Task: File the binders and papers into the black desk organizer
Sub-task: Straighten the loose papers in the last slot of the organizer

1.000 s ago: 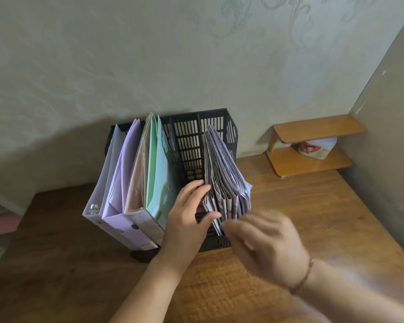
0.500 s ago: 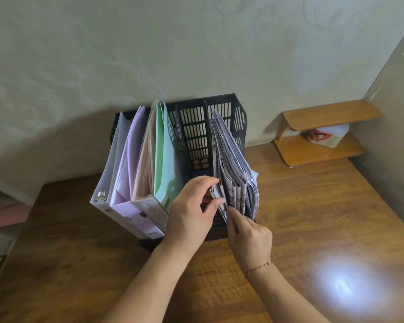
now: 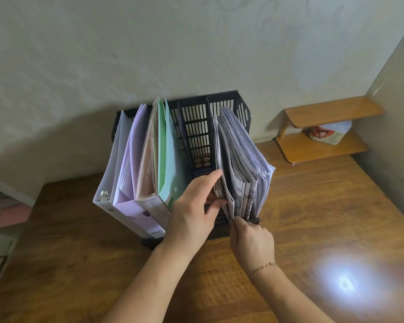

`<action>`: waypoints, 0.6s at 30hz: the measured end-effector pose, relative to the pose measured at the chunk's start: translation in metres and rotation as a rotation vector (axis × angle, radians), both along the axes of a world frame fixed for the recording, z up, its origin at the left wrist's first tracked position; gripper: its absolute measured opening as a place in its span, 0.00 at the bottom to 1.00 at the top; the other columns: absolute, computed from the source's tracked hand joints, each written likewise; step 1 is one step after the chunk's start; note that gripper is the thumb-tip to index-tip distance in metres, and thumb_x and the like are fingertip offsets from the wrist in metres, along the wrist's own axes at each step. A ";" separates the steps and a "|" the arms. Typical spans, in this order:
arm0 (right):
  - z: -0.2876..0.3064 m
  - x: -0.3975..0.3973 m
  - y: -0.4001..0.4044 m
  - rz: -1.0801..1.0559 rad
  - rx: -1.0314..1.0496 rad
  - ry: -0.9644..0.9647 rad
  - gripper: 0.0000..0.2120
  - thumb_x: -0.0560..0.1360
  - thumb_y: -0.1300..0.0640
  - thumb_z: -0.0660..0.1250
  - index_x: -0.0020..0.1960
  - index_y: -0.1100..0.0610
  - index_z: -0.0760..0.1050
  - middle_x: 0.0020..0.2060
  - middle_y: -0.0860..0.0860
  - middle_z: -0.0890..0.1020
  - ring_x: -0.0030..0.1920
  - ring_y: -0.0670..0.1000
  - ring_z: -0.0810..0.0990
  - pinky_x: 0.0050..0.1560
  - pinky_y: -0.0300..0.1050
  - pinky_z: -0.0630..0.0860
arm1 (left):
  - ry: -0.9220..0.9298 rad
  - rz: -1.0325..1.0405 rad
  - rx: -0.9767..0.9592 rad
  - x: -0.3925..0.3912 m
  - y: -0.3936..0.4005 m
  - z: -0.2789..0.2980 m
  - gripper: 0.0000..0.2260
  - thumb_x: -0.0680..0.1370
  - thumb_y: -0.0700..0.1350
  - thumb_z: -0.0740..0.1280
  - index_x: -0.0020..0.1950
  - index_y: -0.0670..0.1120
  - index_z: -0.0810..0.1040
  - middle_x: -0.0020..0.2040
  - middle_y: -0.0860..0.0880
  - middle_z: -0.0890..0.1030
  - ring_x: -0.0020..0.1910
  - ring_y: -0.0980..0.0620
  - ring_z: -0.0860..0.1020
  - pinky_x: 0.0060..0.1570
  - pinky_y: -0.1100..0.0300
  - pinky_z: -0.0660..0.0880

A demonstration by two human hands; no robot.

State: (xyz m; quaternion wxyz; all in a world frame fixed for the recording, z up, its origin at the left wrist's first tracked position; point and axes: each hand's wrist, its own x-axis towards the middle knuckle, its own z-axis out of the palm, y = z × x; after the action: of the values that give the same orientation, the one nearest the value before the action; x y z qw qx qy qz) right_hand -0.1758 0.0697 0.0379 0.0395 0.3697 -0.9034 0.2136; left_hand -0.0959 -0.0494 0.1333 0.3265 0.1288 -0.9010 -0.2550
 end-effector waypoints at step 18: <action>-0.002 -0.002 -0.006 -0.050 -0.173 0.159 0.16 0.77 0.49 0.59 0.34 0.53 0.75 0.18 0.49 0.74 0.16 0.50 0.71 0.23 0.34 0.56 | 0.005 -0.019 -0.057 0.001 0.002 0.004 0.26 0.78 0.56 0.66 0.72 0.43 0.70 0.57 0.47 0.79 0.52 0.53 0.79 0.51 0.61 0.79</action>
State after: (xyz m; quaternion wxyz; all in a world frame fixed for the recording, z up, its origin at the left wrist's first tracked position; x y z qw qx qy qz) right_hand -0.1783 0.0633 0.0361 0.1482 0.3579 -0.8847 0.2595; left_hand -0.0947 -0.0478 0.1374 0.3297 0.1102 -0.9084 -0.2324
